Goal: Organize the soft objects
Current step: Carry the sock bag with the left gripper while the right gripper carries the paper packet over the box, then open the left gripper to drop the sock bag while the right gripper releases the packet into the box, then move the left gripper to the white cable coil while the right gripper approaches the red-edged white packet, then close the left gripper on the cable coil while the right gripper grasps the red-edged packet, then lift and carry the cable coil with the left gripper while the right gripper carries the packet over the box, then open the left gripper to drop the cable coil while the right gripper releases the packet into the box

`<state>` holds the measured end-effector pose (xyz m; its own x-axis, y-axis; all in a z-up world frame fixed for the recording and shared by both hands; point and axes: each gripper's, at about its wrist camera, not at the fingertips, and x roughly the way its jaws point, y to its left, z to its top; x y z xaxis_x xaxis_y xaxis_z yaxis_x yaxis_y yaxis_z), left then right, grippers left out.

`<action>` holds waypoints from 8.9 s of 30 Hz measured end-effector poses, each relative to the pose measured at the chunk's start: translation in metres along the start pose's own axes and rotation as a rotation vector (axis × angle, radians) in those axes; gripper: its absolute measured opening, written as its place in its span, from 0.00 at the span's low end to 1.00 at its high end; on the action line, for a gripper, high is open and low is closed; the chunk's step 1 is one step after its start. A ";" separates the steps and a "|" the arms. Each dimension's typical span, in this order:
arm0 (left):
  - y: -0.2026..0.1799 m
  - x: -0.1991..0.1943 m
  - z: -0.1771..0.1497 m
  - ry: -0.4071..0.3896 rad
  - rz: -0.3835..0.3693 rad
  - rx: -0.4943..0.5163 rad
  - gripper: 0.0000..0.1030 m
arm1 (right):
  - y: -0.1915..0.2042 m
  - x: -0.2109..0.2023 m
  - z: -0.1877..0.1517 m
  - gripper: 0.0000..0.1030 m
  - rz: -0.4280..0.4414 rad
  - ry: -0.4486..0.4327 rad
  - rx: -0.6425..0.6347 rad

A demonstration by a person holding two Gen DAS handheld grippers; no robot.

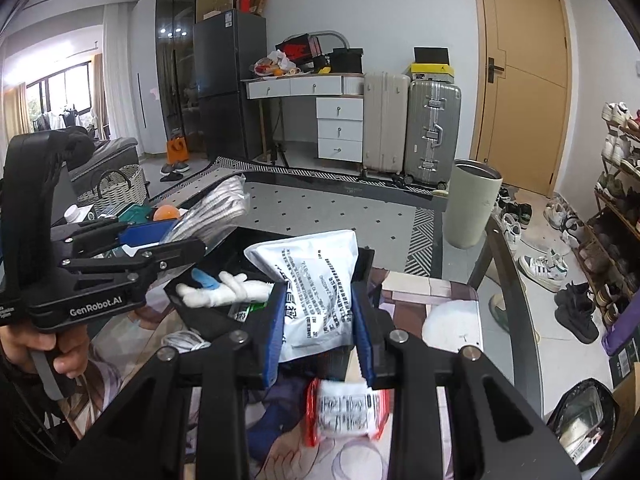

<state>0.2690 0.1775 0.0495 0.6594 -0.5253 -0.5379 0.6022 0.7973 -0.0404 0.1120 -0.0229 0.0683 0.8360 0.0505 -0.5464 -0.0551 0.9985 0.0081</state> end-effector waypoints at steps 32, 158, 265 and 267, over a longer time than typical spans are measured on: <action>-0.009 0.088 0.000 0.173 0.007 0.119 0.41 | -0.001 0.102 0.019 0.33 0.036 0.256 -0.177; -0.014 0.047 -0.085 0.308 -0.127 0.080 0.30 | -0.038 0.075 -0.075 1.00 -0.061 0.368 0.032; 0.004 0.007 -0.002 -0.072 0.037 0.019 0.99 | -0.008 0.021 -0.016 1.00 0.001 -0.047 -0.032; 0.004 0.002 -0.008 -0.078 0.047 0.020 0.99 | -0.006 0.016 -0.020 1.00 0.002 -0.071 -0.016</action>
<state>0.2690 0.1826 0.0414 0.7196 -0.5099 -0.4713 0.5782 0.8159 0.0003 0.1150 -0.0283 0.0429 0.8726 0.0548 -0.4853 -0.0654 0.9978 -0.0049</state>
